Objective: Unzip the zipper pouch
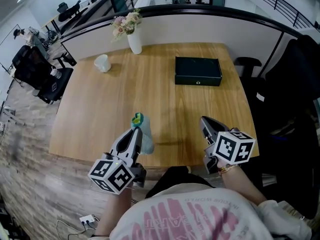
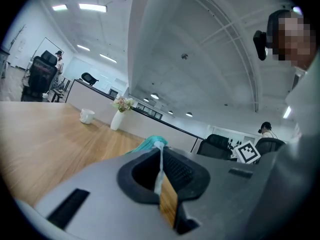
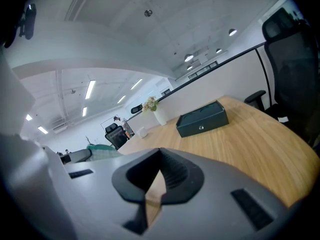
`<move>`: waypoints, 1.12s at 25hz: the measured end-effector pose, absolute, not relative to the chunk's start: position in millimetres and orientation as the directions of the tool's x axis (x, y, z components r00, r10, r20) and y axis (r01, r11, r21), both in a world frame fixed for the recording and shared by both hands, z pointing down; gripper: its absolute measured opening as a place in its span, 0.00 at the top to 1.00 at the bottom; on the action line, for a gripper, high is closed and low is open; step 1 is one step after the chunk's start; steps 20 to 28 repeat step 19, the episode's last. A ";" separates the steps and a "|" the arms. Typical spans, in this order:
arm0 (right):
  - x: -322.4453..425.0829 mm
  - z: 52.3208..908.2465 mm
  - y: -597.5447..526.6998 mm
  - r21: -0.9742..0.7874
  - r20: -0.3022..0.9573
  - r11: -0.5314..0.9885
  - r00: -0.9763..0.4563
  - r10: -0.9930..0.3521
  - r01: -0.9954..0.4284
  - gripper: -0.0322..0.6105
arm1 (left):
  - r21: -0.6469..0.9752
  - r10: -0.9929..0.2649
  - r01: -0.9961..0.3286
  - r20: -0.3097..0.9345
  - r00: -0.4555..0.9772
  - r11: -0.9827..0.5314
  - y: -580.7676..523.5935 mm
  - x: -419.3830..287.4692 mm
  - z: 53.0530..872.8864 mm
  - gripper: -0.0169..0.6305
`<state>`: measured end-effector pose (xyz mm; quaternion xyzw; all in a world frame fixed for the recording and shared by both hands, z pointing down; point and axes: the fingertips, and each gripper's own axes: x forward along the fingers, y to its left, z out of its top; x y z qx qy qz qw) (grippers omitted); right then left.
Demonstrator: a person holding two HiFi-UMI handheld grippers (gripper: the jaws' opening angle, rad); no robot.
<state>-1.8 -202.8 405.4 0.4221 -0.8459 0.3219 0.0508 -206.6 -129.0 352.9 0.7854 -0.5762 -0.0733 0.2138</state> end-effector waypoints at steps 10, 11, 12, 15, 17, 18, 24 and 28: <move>-3.6 414.4 -198.4 -0.493 0.378 0.437 -0.638 -0.671 -0.752 0.95 | 0.459 -0.944 -0.862 0.129 0.305 -0.216 -108.6 -221.9 357.3 0.95; -4.1 415.5 -197.5 -0.490 0.382 0.438 -0.637 -0.670 -0.754 0.95 | 0.464 -0.944 -0.860 0.128 0.303 -0.213 -106.9 -222.5 357.9 0.95; -4.9 416.5 -196.2 -0.487 0.386 0.439 -0.637 -0.667 -0.755 0.95 | 0.469 -0.945 -0.858 0.127 0.301 -0.210 -105.4 -223.1 358.3 0.95; -8.1 416.3 -193.5 -0.479 0.392 0.448 -0.641 -0.660 -0.755 0.95 | 0.474 -0.947 -0.856 0.124 0.296 -0.206 -104.0 -226.4 358.0 0.95; -9.4 415.8 -193.1 -0.476 0.392 0.452 -0.642 -0.659 -0.755 0.95 | 0.475 -0.949 -0.857 0.123 0.290 -0.201 -104.9 -229.2 358.1 0.95; -9.8 415.9 -193.0 -0.474 0.393 0.453 -0.642 -0.658 -0.755 0.95 | 0.478 -0.950 -0.856 0.122 0.286 -0.197 -105.4 -230.6 358.5 0.95; -10.2 416.0 -192.9 -0.473 0.394 0.454 -0.642 -0.658 -0.755 0.95 | 0.482 -0.952 -0.855 0.121 0.282 -0.193 -106.0 -231.8 358.9 0.95; -10.2 416.0 -192.9 -0.473 0.394 0.454 -0.642 -0.658 -0.755 0.95 | 0.482 -0.952 -0.855 0.121 0.282 -0.193 -106.0 -231.8 358.9 0.95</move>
